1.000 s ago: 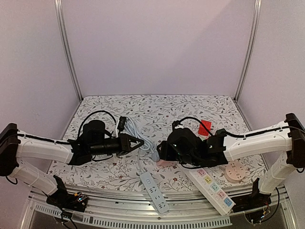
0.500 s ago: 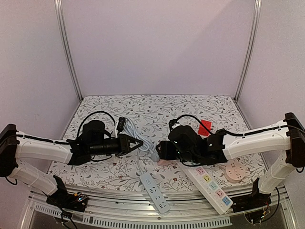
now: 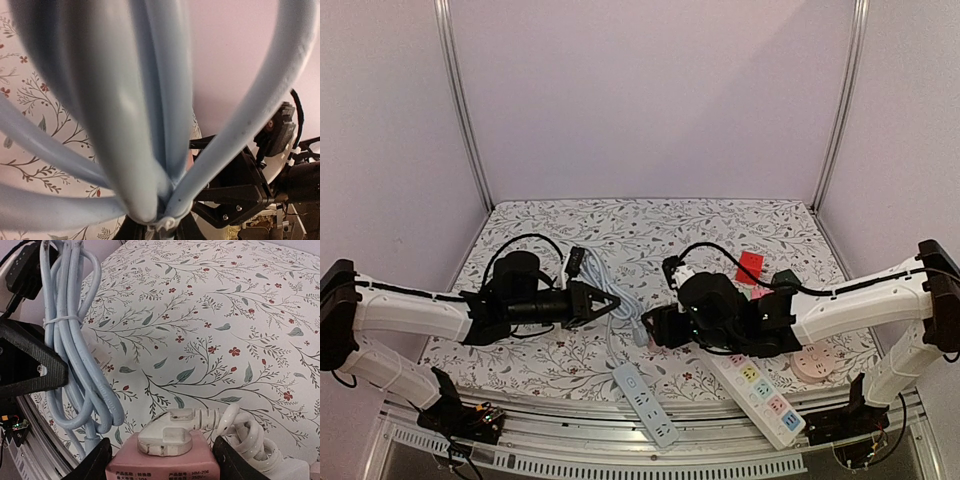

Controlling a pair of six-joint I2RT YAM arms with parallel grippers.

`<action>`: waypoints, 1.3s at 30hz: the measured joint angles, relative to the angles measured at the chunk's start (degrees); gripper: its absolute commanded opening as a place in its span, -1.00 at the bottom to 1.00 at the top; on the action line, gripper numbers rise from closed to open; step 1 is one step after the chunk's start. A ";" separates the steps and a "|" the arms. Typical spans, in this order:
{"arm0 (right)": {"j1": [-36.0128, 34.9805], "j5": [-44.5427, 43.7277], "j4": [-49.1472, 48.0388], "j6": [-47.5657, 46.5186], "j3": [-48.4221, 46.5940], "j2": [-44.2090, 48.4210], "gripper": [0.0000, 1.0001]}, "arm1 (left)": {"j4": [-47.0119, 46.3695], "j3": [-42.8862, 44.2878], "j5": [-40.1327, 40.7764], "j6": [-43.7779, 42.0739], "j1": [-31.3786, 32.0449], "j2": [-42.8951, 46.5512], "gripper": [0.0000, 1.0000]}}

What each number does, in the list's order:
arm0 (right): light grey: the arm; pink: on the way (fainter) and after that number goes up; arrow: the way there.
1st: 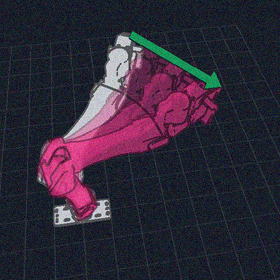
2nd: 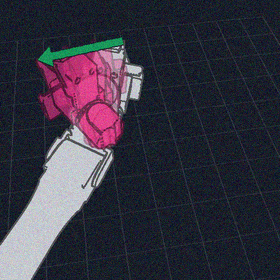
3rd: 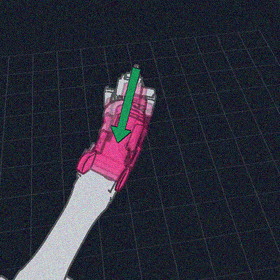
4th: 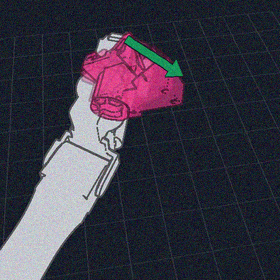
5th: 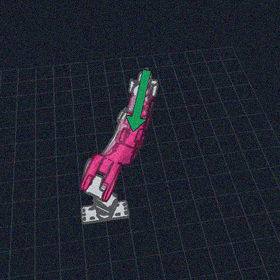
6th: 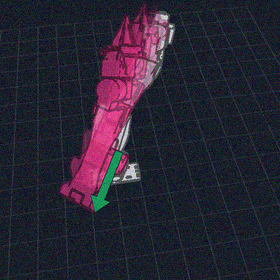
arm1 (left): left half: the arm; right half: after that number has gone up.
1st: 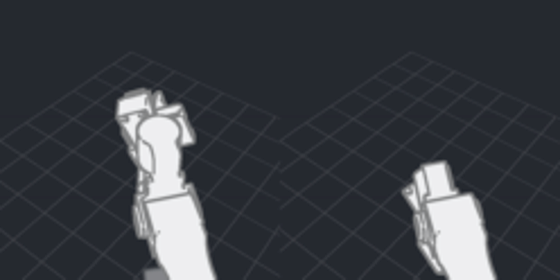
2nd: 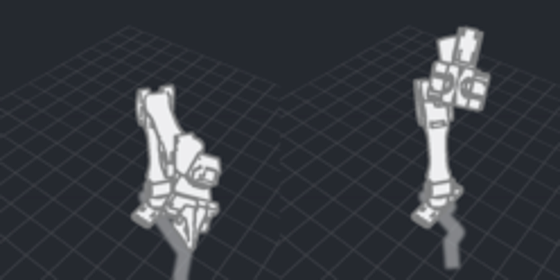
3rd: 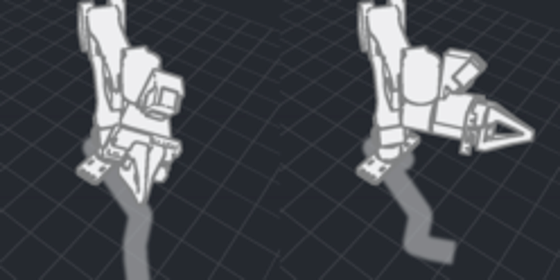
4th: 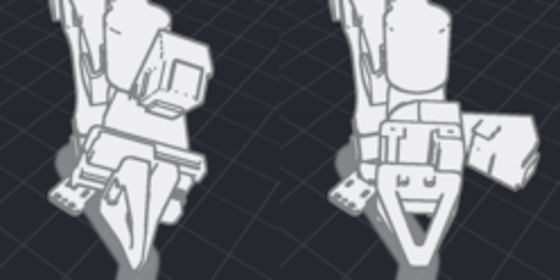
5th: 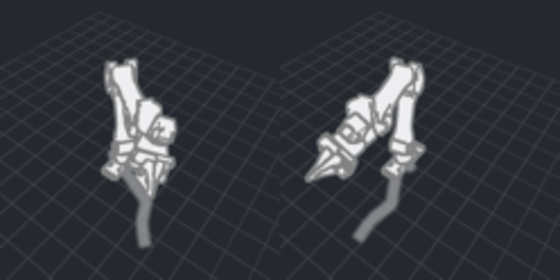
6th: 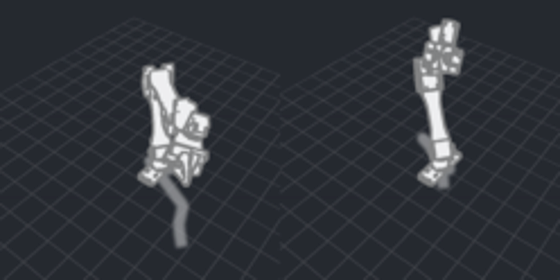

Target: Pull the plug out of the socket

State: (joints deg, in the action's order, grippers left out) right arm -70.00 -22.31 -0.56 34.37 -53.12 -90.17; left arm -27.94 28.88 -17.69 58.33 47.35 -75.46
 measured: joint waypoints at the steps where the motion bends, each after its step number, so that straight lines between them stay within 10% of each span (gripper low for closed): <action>1: -0.24 0.24 -0.37 -0.83 0.13 0.07 -0.75 | 0.00 0.00 -0.04 0.02 -0.09 0.00 -1.00; 39: -0.68 -7.26 11.02 5.81 0.20 2.71 -0.74 | 9.97 5.75 3.34 -4.39 -10.01 4.76 -1.00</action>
State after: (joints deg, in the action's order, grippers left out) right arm -70.67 -29.56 10.46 40.18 -52.93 -87.46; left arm -17.98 34.63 -14.35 53.93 37.34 -70.70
